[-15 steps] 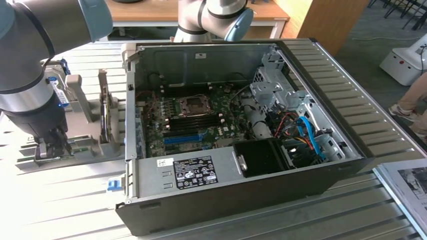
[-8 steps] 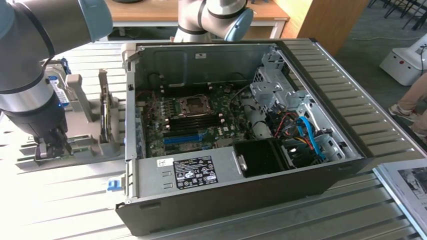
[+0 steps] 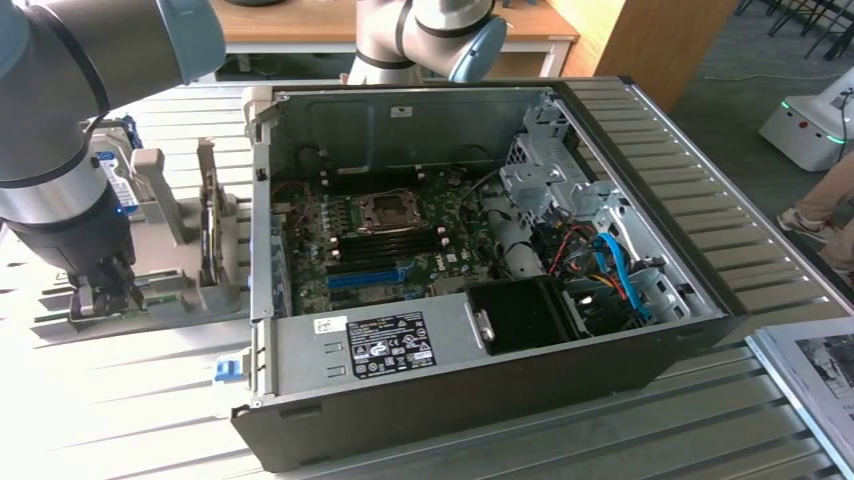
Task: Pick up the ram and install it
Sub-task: 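Pick up the ram and move it above insertion slot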
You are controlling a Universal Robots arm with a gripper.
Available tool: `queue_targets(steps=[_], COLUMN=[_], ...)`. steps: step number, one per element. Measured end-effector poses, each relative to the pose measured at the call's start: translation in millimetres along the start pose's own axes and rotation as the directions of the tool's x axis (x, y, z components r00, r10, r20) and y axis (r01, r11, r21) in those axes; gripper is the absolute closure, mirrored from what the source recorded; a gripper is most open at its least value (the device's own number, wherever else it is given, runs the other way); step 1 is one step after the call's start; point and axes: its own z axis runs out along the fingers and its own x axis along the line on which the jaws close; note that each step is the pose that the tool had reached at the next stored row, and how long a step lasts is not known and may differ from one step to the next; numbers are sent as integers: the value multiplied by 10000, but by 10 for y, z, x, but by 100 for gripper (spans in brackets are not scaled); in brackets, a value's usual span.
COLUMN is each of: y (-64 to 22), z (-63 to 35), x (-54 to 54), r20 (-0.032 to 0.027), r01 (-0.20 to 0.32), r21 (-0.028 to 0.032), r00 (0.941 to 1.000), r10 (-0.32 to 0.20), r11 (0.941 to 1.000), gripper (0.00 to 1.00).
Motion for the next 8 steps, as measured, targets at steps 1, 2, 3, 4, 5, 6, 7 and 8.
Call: queue_targets(steps=[1,2,3,4,5,6,7,8], y=[0,0,1,1,1,2,2,3], z=[-1,-6,-13,-21,-31,-40,-49,-56], x=[0,-1,-1,-1,-1,-2,-2,-3], r20=[1,1,0,-1,0,0,-1,0], r01=[0,0,0,0,0,0,0,0], r21=[2,1,1,0,0,0,0,1], r00=[10000,10000,10000,10000,10000,10000,10000,10000], r10=[0,0,0,0,0,0,0,0], r11=[10000,10000,10000,10000,10000,10000,10000,10000], gripper=[88,88,88,88,88,88,88,88])
